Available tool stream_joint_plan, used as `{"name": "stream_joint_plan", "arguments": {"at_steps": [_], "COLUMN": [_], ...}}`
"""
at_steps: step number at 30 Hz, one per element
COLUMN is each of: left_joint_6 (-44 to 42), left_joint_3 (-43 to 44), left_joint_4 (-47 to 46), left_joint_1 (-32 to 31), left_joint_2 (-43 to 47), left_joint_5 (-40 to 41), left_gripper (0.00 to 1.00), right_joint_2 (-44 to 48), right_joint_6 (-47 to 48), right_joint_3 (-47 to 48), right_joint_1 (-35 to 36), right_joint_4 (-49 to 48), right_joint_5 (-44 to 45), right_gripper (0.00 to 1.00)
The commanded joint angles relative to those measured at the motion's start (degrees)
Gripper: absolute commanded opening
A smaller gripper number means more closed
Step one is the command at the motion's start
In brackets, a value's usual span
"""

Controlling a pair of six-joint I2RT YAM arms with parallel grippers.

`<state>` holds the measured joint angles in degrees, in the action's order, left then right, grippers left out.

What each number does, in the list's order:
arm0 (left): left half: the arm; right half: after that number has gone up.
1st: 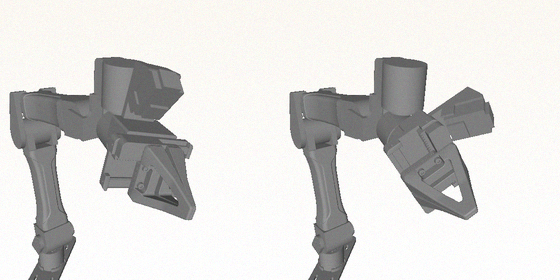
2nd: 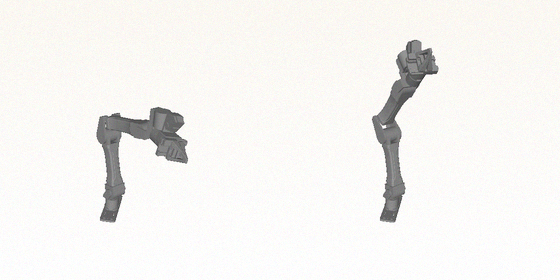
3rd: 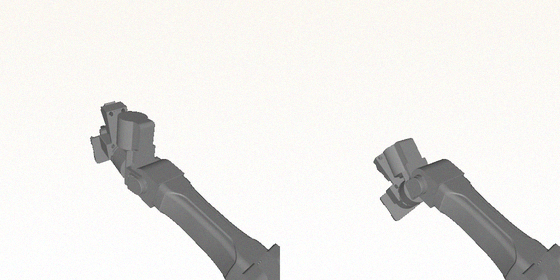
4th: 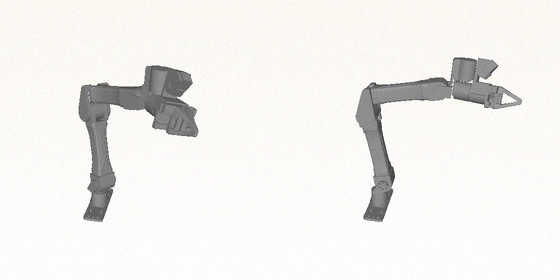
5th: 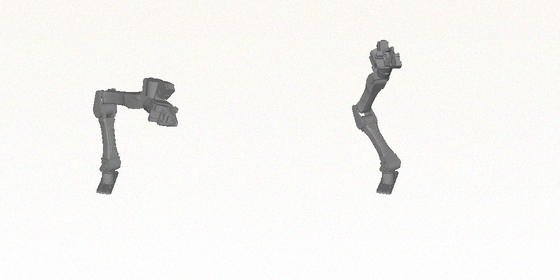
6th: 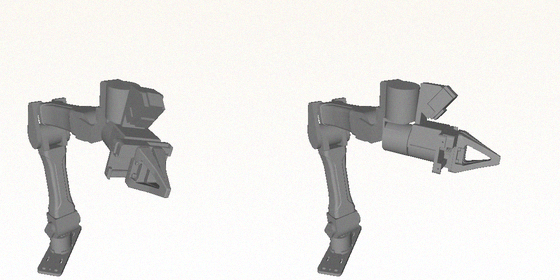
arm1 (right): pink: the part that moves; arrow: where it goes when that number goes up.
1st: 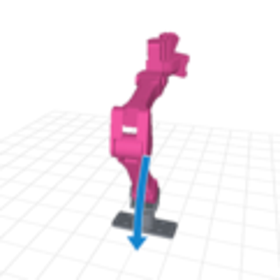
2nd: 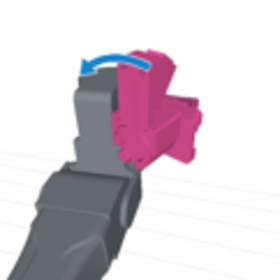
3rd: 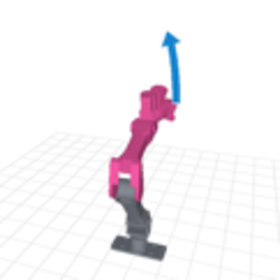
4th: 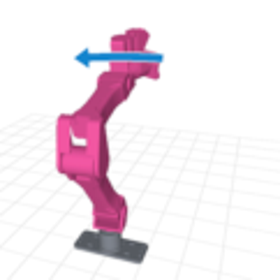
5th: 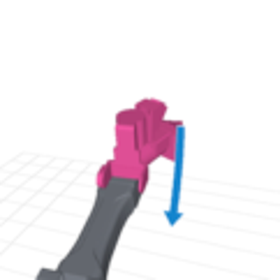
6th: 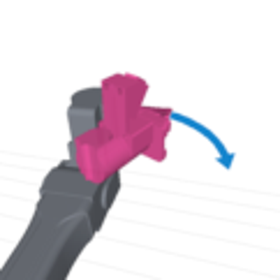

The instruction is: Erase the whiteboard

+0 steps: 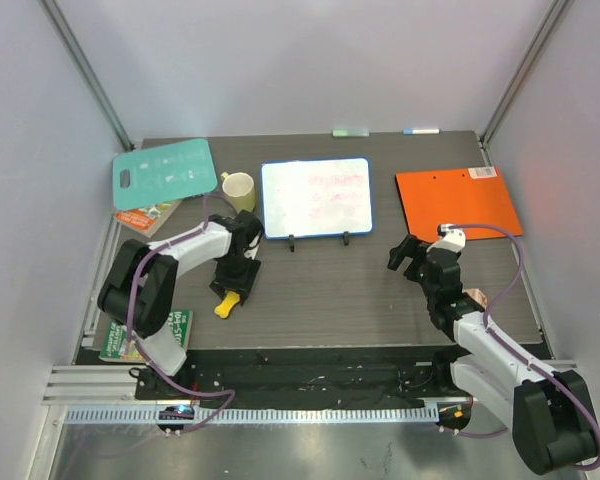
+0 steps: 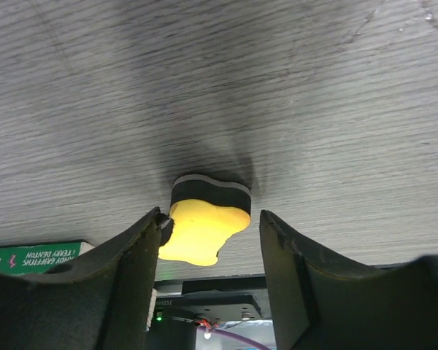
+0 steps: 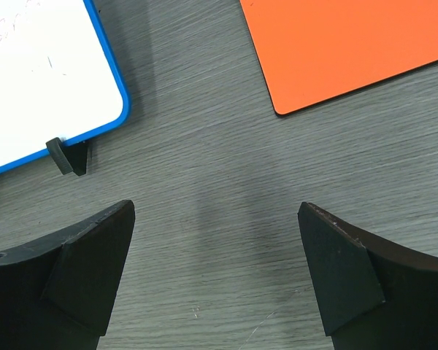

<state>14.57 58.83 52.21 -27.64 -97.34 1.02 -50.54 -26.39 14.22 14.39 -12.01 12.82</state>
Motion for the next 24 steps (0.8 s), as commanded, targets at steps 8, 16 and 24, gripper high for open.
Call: {"name": "stream_joint_plan", "arguments": {"at_steps": [8,16,24], "left_joint_6": [1.78,1.96,4.84], "left_joint_3": [3.05,2.52,5.77], "left_joint_4": [2.9,2.11,0.01], "left_joint_1": [0.48,0.83,0.83], "left_joint_2": [-4.96,-2.07,3.03], "left_joint_5": [3.29,3.55,2.86], "left_gripper": [0.42,0.0,0.0], "right_joint_2": [0.18,-0.43,-1.75], "right_joint_6": [0.64,0.73,0.73], "right_joint_3": [1.08,1.43,2.04], "right_joint_1": [0.2,0.11,0.11], "right_joint_4": [-1.88,-1.7,-1.7], "right_joint_5": [0.1,-0.51,-0.69], "right_gripper": [1.0,1.0,1.0]}}
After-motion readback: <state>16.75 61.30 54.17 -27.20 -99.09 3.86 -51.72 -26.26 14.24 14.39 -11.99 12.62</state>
